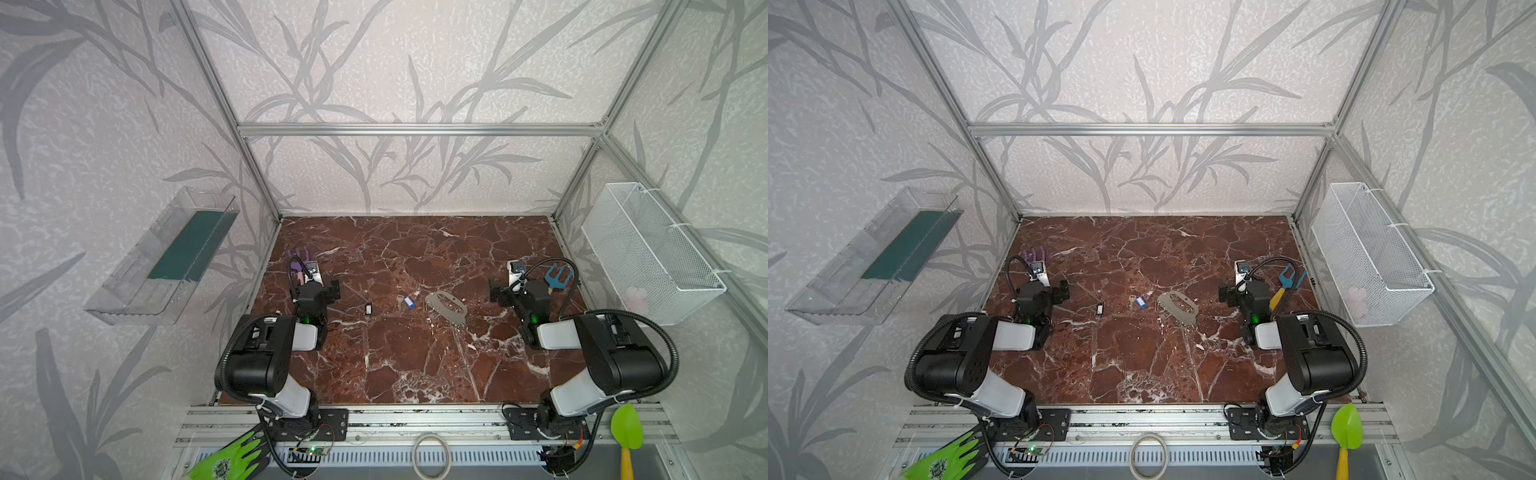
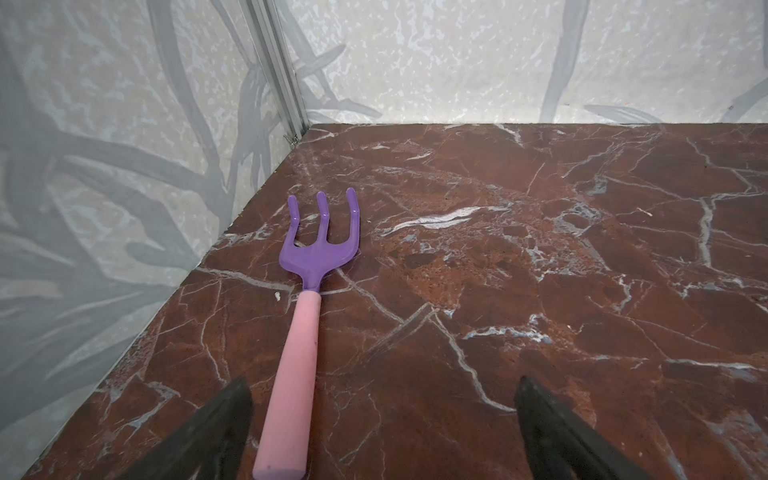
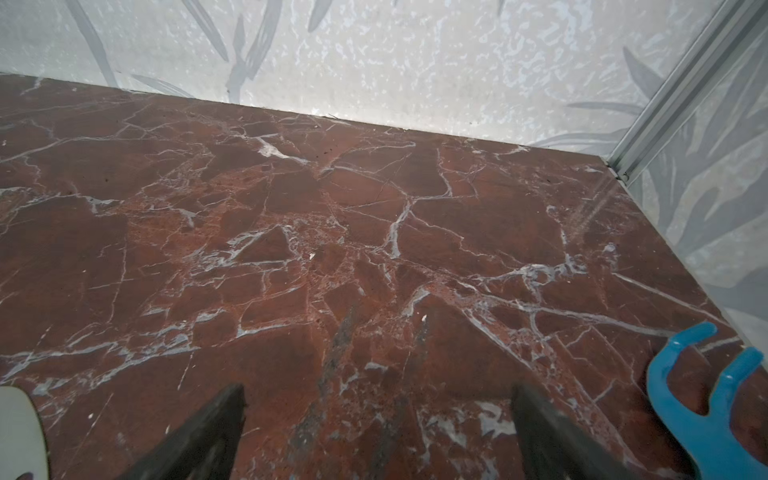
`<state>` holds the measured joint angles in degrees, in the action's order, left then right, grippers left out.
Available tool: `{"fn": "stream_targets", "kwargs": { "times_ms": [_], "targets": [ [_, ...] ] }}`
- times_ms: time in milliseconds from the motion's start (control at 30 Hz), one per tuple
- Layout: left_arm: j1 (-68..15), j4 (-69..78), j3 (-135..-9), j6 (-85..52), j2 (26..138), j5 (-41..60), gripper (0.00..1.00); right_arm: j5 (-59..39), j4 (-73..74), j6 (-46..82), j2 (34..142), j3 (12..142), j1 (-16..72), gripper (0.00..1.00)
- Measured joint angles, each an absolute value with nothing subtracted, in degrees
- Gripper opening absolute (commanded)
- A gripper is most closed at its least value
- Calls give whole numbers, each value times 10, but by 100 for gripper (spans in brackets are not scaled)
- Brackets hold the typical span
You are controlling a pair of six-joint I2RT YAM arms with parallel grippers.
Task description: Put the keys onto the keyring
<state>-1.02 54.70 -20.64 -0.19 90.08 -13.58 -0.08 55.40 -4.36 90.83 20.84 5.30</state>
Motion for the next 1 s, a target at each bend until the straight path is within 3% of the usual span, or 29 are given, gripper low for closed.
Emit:
{"fn": "stream_targets", "kwargs": {
  "times_ms": [1000],
  "targets": [
    [-9, 548, -206, -7, 901, -140, 99, 0, 553, -44, 907, 208, 53, 99]
  ]
}}
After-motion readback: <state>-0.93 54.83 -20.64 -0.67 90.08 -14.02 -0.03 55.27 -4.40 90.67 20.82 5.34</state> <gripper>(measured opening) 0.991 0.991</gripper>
